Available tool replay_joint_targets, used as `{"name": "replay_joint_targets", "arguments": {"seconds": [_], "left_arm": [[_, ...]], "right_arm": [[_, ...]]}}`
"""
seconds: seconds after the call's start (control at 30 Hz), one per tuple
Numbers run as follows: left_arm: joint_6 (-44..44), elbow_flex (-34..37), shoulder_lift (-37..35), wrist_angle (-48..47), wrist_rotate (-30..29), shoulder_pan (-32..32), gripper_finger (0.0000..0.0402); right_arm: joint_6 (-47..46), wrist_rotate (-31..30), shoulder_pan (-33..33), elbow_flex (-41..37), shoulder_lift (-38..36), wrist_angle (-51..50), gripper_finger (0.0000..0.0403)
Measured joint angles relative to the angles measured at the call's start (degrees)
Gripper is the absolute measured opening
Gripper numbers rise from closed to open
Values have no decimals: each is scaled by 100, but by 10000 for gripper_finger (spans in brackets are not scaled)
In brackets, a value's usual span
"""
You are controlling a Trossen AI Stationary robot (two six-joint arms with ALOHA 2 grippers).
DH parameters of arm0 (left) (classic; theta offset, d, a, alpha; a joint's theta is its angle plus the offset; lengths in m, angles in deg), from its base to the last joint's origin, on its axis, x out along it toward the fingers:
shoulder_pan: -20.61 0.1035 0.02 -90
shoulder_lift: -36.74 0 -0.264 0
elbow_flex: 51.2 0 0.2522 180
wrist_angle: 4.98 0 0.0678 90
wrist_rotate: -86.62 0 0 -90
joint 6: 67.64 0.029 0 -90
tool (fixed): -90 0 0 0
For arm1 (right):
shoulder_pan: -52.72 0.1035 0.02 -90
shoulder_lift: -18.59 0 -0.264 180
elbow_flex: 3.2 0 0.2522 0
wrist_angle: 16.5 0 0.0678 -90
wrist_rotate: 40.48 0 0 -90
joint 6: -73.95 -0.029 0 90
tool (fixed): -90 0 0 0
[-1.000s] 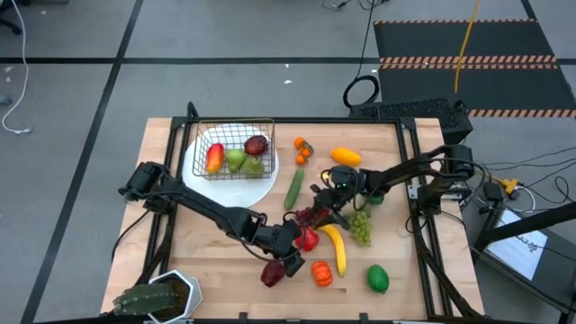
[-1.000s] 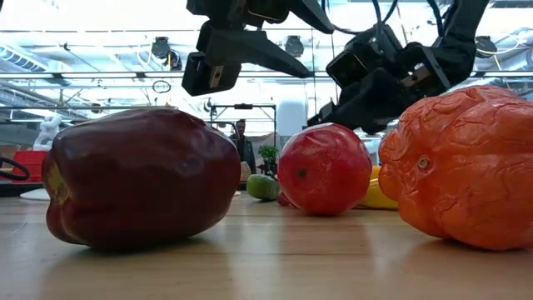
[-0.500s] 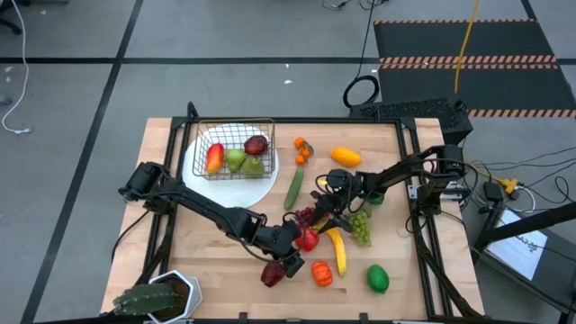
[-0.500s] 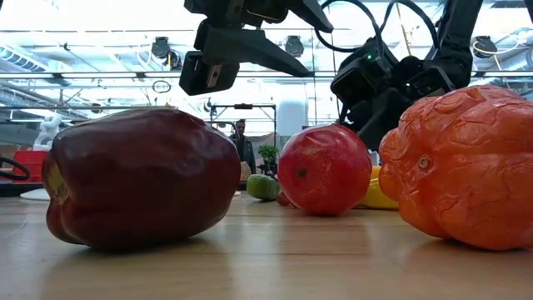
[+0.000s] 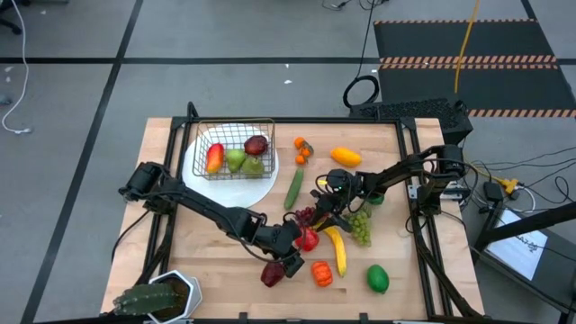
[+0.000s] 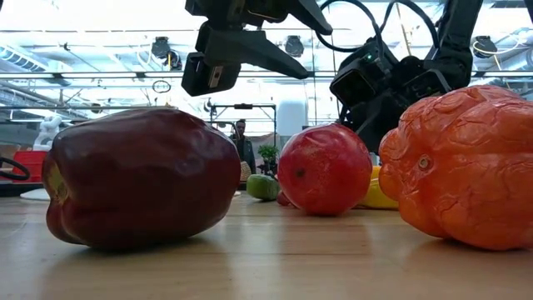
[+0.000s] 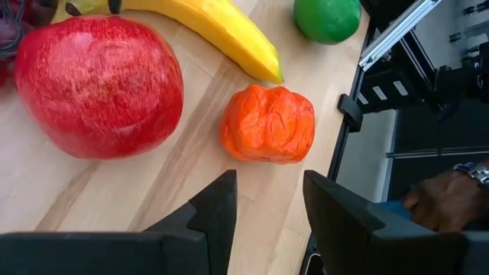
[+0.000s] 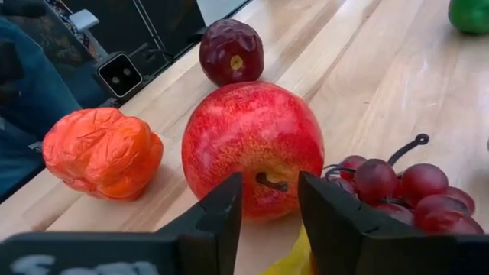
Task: Build produce basket
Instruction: Put the orange apple into the wired basket
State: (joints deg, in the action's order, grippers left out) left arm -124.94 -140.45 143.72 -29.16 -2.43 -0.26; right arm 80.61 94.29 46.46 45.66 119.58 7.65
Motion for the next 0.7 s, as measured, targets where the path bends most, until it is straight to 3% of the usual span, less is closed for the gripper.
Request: {"name": "replay_joint_targets", "arguments": {"seconds": [0.7], "left_arm": [[11,-1,0,6,0,120,152]], "right_arm": [[-20,-151,153,-2,-2,42,119]]}}
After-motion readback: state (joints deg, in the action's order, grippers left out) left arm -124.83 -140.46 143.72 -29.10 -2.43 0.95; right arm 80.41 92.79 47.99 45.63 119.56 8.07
